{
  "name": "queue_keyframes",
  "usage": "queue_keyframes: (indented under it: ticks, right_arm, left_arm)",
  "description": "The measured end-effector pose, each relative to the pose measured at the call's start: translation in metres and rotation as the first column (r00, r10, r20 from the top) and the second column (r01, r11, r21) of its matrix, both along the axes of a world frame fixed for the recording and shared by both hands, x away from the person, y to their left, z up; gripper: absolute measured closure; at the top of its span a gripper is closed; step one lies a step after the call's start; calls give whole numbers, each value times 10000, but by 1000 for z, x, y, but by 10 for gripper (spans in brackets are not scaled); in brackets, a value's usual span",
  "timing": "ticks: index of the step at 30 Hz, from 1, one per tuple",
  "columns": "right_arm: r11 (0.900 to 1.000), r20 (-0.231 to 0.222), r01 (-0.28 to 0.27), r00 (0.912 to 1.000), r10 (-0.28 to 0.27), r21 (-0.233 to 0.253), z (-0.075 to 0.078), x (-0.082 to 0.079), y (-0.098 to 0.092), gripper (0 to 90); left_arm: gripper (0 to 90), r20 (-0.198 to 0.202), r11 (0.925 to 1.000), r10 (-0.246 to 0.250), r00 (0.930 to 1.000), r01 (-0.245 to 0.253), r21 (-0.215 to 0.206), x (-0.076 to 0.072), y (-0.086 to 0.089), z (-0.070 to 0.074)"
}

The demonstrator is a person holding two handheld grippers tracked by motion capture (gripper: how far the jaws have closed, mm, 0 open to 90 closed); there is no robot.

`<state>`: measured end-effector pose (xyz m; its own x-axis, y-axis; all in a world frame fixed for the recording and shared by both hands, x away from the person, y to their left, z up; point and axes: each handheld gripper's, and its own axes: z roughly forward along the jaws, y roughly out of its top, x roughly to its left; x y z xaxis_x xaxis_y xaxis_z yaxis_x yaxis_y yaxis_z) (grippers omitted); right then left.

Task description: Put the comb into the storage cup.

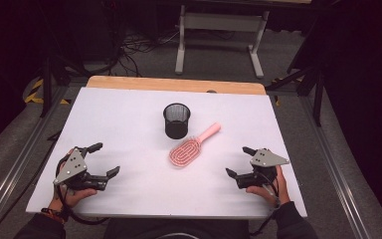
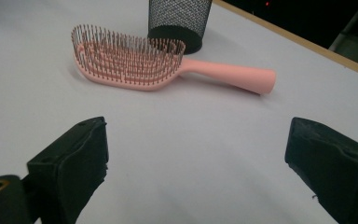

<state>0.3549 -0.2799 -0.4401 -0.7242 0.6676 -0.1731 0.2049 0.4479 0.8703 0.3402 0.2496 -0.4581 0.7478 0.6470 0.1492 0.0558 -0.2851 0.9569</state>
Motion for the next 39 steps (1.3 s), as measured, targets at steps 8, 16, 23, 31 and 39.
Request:
queue_keyframes:
  ticks: [8,16,23,31,39]
  right_arm:
    - [9747,-806,-1187,9912,1051,-1892,21,26,19,92]
    - [9089,-974,-2035,9788,1802,-3640,48,58,42,171]
    - [7971,-1710,-3004,9538,2471,-5237,70,99,74,186]
    - [6377,-3049,-4412,8974,3189,-6314,62,134,109,262]
    - [4995,-4582,-5776,8163,3516,-6457,42,160,134,376]
  left_arm:
    - [71,-134,9998,-111,9998,113,169,0,-2,-1]
    - [77,-193,9996,-186,9996,190,200,2,-3,-2]
    - [79,-345,9995,-238,9991,245,201,4,-2,-4]
    - [81,-586,9996,-242,9980,249,108,7,0,-7]
    - [85,-687,9998,-202,9974,201,-21,5,2,-8]
